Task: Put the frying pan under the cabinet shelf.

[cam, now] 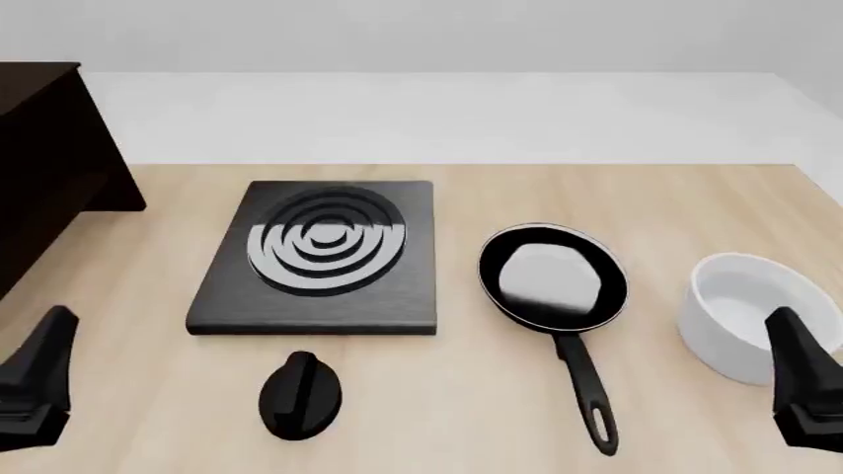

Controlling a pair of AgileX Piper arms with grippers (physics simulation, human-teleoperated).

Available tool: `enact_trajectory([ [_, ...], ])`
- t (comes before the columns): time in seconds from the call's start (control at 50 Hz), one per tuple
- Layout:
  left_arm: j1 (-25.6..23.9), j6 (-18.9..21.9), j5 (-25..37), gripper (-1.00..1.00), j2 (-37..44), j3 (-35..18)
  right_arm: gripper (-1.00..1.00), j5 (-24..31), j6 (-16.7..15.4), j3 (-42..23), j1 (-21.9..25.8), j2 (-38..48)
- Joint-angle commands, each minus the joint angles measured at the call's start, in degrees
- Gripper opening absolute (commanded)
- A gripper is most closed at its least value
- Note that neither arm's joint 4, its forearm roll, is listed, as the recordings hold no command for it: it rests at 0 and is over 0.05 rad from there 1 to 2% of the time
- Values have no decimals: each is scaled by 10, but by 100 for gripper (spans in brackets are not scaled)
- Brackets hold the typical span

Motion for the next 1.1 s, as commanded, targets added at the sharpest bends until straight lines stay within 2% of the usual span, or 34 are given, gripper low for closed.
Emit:
enact_trajectory([
  [0.02, 8, -15, -12, 100, 29, 0, 100, 4, 2, -2, 7, -1],
  [0.14, 27, -50, -55, 100, 84, -10, 100, 3, 3, -2, 7, 1],
  [0.16, 24, -66, -46, 100, 87, -28, 100, 6, 1, -4, 7, -1],
  [0.18, 27, -79, -65, 100, 142, -44, 100, 4, 0, -3, 7, 0],
  [0.2, 27, -92, -69, 100, 161, -54, 100, 6, 1, -3, 7, 0],
  [0.24, 13, -88, -41, 100, 184, -103, 100, 6, 4, -3, 7, 0],
  [0.28, 1, -107, -23, 100, 201, -133, 100, 4, 1, -2, 7, 0],
  [0.3, 12, -119, -19, 100, 227, -153, 100, 5, 1, -2, 7, 0],
  [0.34, -11, -161, -3, 100, 248, -181, 100, 7, 4, -4, 7, 0],
  [0.38, -12, -142, 18, 100, 250, -212, 100, 6, 3, -4, 7, 0],
  [0.42, -39, -143, 29, 100, 277, -231, 100, 3, 2, -2, 7, 3],
  [0.46, -46, -124, 45, 100, 290, -258, 100, 3, 4, -3, 7, 3],
  [0.5, -63, -134, 62, 100, 321, -284, 100, 4, 2, -3, 7, 3],
  [0.54, -84, -115, 78, 100, 332, -305, 100, 5, 3, -4, 7, 2],
  [0.56, -93, -141, 89, 100, 341, -315, 100, 2, 4, -3, 7, 5],
  [0.6, -104, -131, 107, 100, 365, -338, 100, -1, 3, -3, 7, 7],
  [0.62, -120, -186, 110, 100, 377, -339, 100, -1, 2, -3, 7, 7],
  [0.64, -125, -186, 112, 100, 379, -342, 100, -2, 2, -3, 7, 8],
  [0.66, -143, -147, 123, 100, 380, -356, 100, -4, 3, -2, 7, 10],
  [0.68, -162, -189, 126, 100, 389, -355, 100, -5, 4, -2, 7, 11],
  [0.7, -160, -274, 120, 100, 415, -341, 100, -5, 4, -2, 6, 11],
  [0.72, -148, -202, 136, 100, 415, -372, 100, -6, 4, -2, 7, 12],
  [0.74, -156, -181, 148, 100, 404, -392, 100, -4, 2, -3, 7, 10],
  [0.76, -164, -202, 158, 100, 421, -399, 100, -3, 3, -3, 7, 9],
  [0.8, -161, -170, 169, 100, 425, -420, 100, -3, 4, -3, 6, 10],
  [0.82, -174, -188, 177, 100, 436, -426, 100, -3, 4, -3, 6, 10],
  [0.84, -178, -186, 183, 100, 443, -434, 100, -4, 4, -3, 6, 10],
  [0.86, -177, -164, 194, 100, 449, -453, 100, -2, 3, -4, 7, 9],
  [0.88, -186, -178, 202, 100, 462, -461, 100, -2, 3, -4, 6, 9],
  [0.92, -193, -157, 214, 100, 472, -482, 100, -4, 4, -3, 6, 11],
  [0.94, -202, -177, 220, 100, 483, -486, 100, -5, 3, -3, 6, 12],
  [0.96, -204, -169, 226, 100, 493, -495, 100, -6, 3, -3, 6, 12],
  [1.08, -229, -188, 241, 100, 535, -523, 100, -9, 3, -2, 6, 15],
  [1.1, -233, -180, 245, 100, 545, -534, 100, -9, 4, -2, 6, 15],
])
